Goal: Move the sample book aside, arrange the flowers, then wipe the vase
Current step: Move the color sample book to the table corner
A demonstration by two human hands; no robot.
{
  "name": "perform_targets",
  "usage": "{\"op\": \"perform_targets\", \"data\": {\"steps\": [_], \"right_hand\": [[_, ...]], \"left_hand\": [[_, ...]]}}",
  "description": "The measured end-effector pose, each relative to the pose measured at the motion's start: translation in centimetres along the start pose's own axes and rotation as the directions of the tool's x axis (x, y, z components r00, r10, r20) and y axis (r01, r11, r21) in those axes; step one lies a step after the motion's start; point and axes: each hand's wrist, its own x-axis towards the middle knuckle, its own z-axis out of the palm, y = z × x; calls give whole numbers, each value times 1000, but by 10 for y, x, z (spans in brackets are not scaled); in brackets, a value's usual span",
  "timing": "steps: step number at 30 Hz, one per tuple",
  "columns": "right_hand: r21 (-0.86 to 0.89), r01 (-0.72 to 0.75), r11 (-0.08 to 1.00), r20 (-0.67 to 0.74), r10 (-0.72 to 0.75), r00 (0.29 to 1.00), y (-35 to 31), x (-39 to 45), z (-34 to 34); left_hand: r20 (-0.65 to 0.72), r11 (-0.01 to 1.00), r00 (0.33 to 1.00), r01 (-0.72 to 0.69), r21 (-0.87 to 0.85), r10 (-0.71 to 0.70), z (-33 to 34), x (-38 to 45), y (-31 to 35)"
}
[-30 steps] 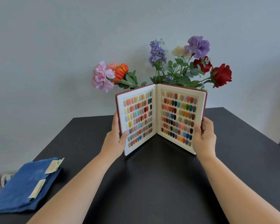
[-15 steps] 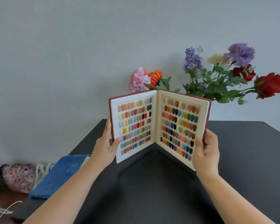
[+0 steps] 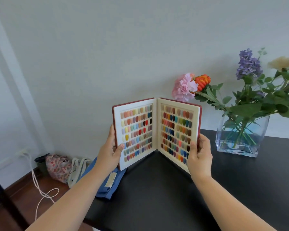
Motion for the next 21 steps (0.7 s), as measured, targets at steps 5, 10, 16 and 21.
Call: {"op": "perform_targets", "data": {"steps": [5, 10, 16, 21], "right_hand": [[-30, -29, 999, 43, 30, 999, 3, 27, 36], [-50, -6, 999, 57, 9, 998, 10, 62, 60], [-97, 6, 995, 23, -3, 1000, 22, 109, 79], [-84, -58, 995, -28, 56, 998, 49, 141, 82]], "left_hand": [[-33, 999, 999, 43, 4, -43, -1, 28, -19], [-63, 993, 994, 84, -81, -89, 9, 65, -38], [-90, 983, 982, 157, -99, -166, 26, 120, -57], [-88, 971, 973, 201, -132, -213, 35, 163, -78]]}}
